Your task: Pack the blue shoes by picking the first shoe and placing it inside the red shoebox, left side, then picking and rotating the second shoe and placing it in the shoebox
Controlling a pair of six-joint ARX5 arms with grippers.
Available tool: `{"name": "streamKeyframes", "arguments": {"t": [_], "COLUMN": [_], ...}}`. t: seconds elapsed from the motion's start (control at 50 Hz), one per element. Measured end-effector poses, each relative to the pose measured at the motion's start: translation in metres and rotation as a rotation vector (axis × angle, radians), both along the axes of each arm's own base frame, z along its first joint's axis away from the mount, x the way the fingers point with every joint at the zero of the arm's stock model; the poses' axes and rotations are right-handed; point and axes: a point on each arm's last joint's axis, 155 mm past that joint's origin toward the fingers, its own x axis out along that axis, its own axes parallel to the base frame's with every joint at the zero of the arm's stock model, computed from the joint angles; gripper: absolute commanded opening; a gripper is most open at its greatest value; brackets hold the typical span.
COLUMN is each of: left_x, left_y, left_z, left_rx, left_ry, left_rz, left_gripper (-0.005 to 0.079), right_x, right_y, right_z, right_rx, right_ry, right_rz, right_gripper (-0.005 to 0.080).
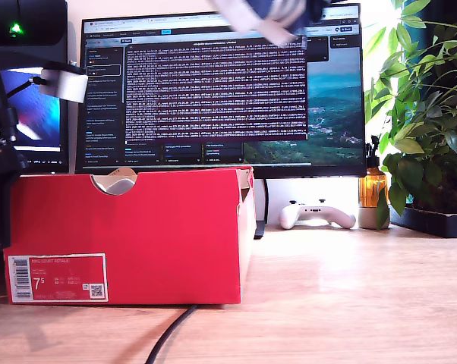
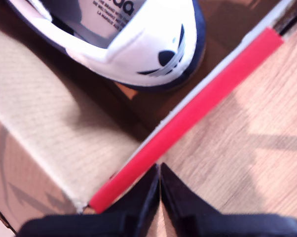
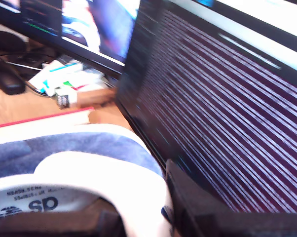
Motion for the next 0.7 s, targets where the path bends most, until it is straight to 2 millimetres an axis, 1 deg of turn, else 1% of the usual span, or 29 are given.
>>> {"name": "streamKeyframes", "arguments": {"t": [0.16,0.24,0.36,0.46,0.58,0.64,0.7], "left_x": [0.000,0.000,0.000,0.000,0.000,0.000,0.000], "left_y": [0.000,0.000,-0.001,-0.001,-0.001,-0.001,-0.001], "left_z": [0.000,0.000,0.000,0.000,0.000,0.000,0.000], "left_rx": [-0.002,-0.002,-0.003,-0.004,-0.004,-0.004,-0.004], "left_ry": [-0.001,-0.001,0.000,0.000,0.000,0.001,0.001], "left_rz": [0.000,0.000,-0.001,-0.001,-0.001,-0.001,-0.001], "left_gripper": [-0.0016,-0.0016,-0.0016,-0.0016,-0.0016,-0.0016,-0.0016], "right_x": [0.020,0.027,0.037,0.038,0.037,0.037,0.037], "right_y": [0.016,0.020,0.023,0.027,0.036,0.043,0.051], "right_z": [-0.027,-0.039,-0.049,-0.055,-0.061,-0.069,-0.083], "right_rx": [-0.053,-0.084,-0.119,-0.143,-0.180,-0.202,-0.222], "right_ry": [-0.025,-0.032,-0.066,-0.075,-0.100,-0.109,-0.098], "right_rz": [-0.007,-0.012,-0.026,-0.022,-0.007,0.012,0.029], "right_gripper": [-0.0013,-0.0013,-0.0013,-0.0013,-0.0013,-0.0013,-0.0013]}}
